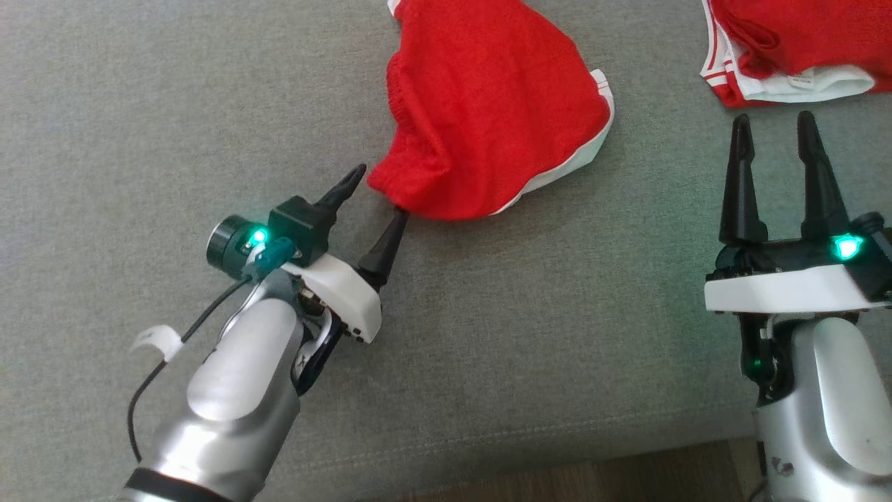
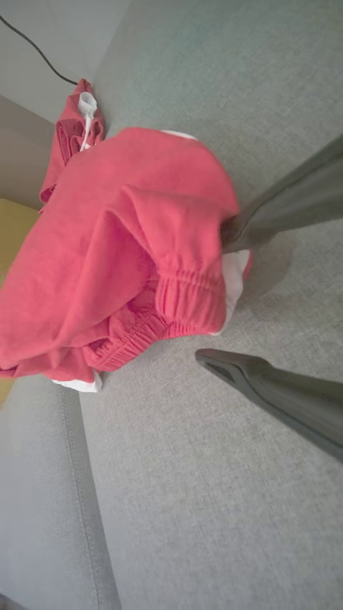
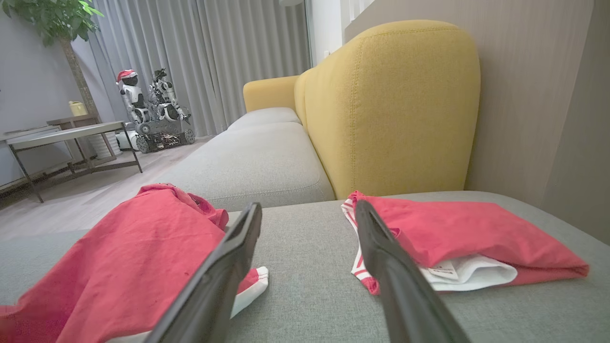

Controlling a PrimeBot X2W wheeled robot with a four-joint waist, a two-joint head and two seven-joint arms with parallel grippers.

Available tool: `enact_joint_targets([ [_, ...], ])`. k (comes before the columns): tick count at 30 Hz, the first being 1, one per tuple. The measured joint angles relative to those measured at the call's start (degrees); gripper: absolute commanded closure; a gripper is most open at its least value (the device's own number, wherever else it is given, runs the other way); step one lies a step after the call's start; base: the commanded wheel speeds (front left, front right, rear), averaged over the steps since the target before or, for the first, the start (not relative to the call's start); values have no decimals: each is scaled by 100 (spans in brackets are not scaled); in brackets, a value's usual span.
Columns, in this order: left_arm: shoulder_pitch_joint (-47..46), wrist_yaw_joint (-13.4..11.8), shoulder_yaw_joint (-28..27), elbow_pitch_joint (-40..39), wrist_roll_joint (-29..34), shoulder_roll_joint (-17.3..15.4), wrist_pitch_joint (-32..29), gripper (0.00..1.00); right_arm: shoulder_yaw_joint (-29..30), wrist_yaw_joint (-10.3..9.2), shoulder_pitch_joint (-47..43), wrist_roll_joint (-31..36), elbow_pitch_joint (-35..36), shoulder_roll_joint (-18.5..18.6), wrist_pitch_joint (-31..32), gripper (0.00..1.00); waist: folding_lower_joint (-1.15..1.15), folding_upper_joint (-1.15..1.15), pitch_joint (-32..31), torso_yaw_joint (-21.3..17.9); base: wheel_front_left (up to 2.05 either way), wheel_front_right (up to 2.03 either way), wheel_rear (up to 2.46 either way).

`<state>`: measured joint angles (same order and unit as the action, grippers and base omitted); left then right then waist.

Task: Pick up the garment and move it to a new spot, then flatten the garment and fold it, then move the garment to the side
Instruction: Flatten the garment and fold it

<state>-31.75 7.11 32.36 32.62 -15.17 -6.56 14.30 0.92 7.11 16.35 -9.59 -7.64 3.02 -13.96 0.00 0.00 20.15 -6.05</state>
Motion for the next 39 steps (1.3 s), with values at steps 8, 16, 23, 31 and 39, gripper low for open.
enact_joint_targets([
  [8,104,2,14,-230,-71,14,0,100,11,0,4,1,-65,0,-20,0,0,0,-40,96,0,0,0],
  [16,137,3,-177,-483,-336,-44,0,100,32,0,7,9,-131,0,-24,0,0,0,-165,231,0,0,0],
  [23,309,-15,-747,-619,-339,-288,0,100,37,0,7,67,-241,0,113,0,0,0,-360,384,0,0,0],
  [31,451,-31,-792,-591,-304,-356,0,100,-327,0,48,47,-859,1,882,0,0,0,-335,598,0,0,0],
  [39,450,-62,-795,-594,-303,-255,0,100,-502,0,719,-270,-1857,4,1230,0,0,0,-157,705,0,0,0],
])
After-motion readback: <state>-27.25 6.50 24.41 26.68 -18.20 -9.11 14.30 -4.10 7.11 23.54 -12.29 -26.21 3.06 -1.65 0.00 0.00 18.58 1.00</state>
